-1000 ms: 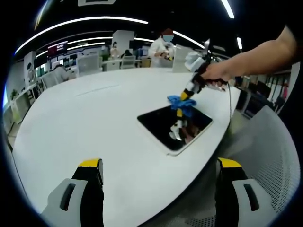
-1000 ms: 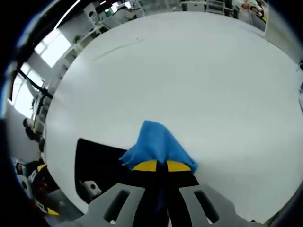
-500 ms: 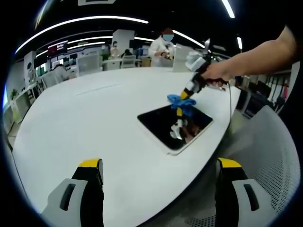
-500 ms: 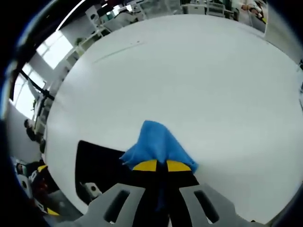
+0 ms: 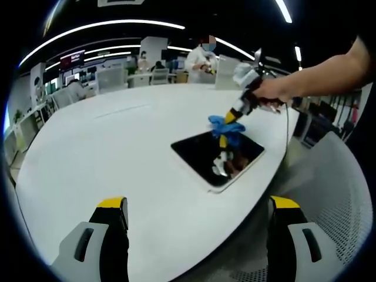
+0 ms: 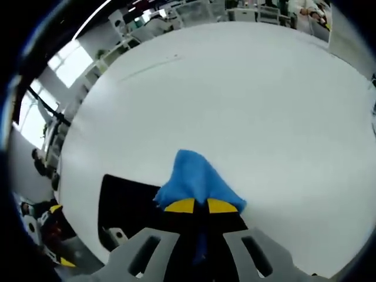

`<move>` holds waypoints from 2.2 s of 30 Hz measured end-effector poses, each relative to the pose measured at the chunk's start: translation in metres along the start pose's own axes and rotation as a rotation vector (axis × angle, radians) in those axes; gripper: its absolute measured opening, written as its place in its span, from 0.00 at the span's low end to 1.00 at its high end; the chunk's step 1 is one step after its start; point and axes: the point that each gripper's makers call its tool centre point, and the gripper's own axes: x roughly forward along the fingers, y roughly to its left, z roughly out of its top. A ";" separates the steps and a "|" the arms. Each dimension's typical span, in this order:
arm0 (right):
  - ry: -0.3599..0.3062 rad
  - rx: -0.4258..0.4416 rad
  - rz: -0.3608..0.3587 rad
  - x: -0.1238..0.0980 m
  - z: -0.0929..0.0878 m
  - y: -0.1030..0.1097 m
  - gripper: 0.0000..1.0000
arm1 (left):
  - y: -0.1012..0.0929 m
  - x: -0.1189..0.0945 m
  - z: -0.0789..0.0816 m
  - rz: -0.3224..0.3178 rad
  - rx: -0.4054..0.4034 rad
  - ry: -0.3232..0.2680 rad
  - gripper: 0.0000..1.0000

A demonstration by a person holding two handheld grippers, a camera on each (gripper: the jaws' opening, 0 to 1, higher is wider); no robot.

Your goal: Wipe the mirror surface with the cleaning cloth until all visible marks leave the cleaned area.

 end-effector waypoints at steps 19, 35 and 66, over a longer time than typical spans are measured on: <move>-0.015 -0.099 0.015 -0.026 0.010 -0.015 0.01 | 0.000 -0.002 0.001 0.004 -0.003 -0.004 0.99; 0.018 -0.045 -0.026 -0.055 -0.007 -0.081 0.01 | 0.000 -0.002 0.001 0.004 0.000 0.000 0.99; -0.061 -0.156 0.020 -0.033 -0.030 -0.090 0.19 | -0.002 -0.003 0.002 0.010 0.013 0.003 0.99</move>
